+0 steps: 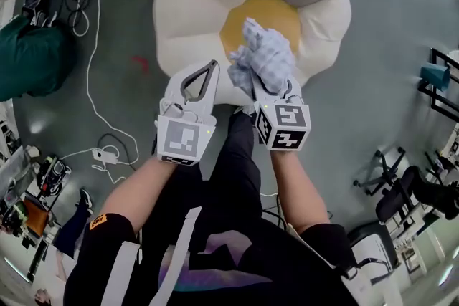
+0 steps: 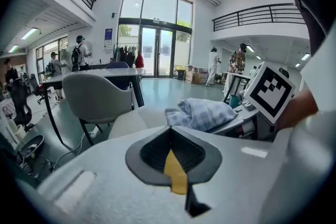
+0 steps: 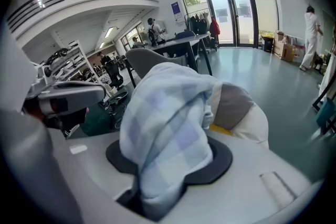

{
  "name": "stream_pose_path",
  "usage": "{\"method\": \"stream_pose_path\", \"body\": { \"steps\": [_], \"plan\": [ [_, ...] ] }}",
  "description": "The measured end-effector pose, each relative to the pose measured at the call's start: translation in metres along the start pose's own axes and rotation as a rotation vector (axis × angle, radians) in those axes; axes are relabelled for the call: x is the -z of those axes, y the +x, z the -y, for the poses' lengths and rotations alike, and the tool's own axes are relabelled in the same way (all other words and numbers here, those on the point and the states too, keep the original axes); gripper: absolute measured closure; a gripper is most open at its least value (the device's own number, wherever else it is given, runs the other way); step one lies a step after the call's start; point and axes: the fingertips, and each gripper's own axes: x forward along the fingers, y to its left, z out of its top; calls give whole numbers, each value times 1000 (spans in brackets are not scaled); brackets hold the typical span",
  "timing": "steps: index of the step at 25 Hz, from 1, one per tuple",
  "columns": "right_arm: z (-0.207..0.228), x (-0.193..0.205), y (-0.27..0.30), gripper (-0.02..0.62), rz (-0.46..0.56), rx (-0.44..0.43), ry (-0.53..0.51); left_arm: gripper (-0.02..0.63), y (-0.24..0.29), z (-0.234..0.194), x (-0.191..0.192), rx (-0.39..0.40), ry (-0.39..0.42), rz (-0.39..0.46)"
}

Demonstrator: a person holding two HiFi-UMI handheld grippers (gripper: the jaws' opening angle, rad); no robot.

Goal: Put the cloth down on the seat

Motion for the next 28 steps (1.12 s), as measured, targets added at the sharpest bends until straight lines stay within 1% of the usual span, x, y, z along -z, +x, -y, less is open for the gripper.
{"method": "stream_pose_path", "body": {
  "steps": [5, 11, 20, 28],
  "plan": [
    [13, 30, 41, 397, -56, 13, -18, 607, 26, -8, 49, -15, -48, -49],
    [34, 65, 88, 390, -121, 27, -33, 607, 59, -12, 104, -28, -81, -87],
    [61, 115, 146, 382, -207, 30, -71, 607, 95, -23, 190, -95, -144, -178],
    [82, 156, 193, 379, -288, 32, -111, 607, 127, -28, 240, -109, -168, -223]
  ]
}}
